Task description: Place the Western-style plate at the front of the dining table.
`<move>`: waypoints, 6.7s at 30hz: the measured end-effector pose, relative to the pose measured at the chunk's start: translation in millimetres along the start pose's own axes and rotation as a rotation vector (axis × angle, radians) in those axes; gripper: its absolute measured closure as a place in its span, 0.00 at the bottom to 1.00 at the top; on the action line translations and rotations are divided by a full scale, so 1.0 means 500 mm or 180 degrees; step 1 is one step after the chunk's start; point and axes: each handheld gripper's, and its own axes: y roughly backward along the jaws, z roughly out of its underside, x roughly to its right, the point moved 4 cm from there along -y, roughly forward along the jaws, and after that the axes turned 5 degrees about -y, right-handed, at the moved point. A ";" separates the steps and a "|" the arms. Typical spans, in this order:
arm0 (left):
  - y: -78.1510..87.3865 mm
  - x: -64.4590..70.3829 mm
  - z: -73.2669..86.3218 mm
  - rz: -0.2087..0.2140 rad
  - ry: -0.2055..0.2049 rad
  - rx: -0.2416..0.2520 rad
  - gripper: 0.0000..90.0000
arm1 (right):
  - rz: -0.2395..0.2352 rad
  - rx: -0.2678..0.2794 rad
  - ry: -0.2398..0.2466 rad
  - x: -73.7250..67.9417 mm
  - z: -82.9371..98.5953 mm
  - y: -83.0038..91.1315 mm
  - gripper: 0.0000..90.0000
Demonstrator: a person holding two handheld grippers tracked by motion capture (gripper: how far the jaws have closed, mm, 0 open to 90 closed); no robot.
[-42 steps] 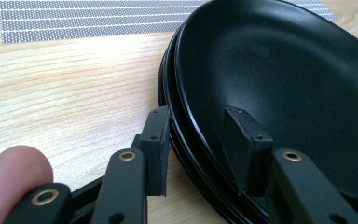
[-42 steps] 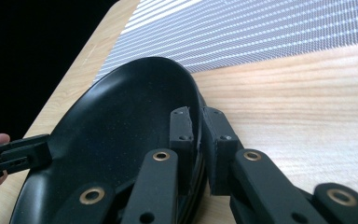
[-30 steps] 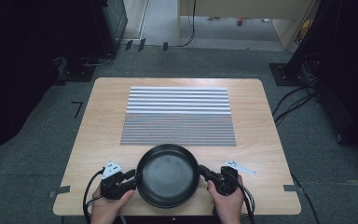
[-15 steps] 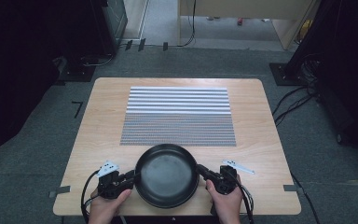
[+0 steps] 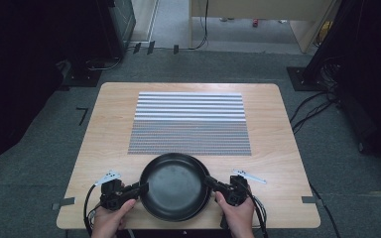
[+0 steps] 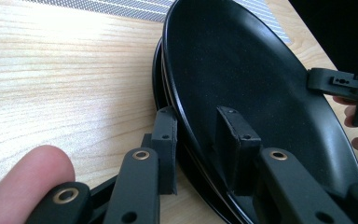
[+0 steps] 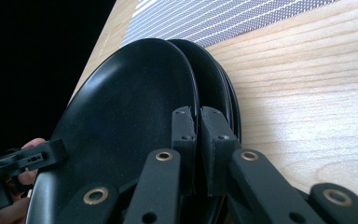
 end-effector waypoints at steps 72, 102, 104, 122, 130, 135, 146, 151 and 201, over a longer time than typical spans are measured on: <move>0.051 -0.022 -0.003 0.0066 0.0080 0.0135 0.84 | 0.0138 -0.0263 0.0259 -0.030 0.021 -0.034 0.86; 0.035 0.011 -0.037 0.0261 0.0102 0.0034 0.84 | -0.0211 -0.0107 -0.0357 -0.030 -0.021 -0.008 0.94; 0.035 0.014 -0.049 0.0271 0.0093 0.0052 0.84 | -0.0210 -0.0091 -0.0328 -0.036 -0.033 -0.005 0.94; -0.010 0.018 -0.191 0.0371 0.0128 0.0172 0.87 | -0.0211 0.0017 -0.0187 -0.062 -0.170 0.001 0.94; -0.043 0.005 -0.240 0.0360 0.0154 0.0122 0.87 | -0.0172 0.0003 -0.0189 -0.058 -0.223 -0.015 0.94; -0.067 -0.009 -0.270 0.0362 0.0215 0.0099 0.87 | -0.0136 -0.0004 -0.0219 -0.052 -0.252 -0.032 0.94; -0.129 -0.032 -0.332 0.0330 0.0281 0.0041 0.87 | -0.0022 0.0032 -0.0241 -0.035 -0.319 -0.065 0.94; -0.158 -0.038 -0.355 0.0313 0.0238 -0.0030 0.87 | 0.0008 0.0031 -0.0338 -0.017 -0.343 -0.078 0.93; -0.378 -0.182 -0.387 -0.0097 0.0988 -0.0421 0.85 | 0.0504 -0.0003 -0.0687 0.130 -0.420 -0.277 0.92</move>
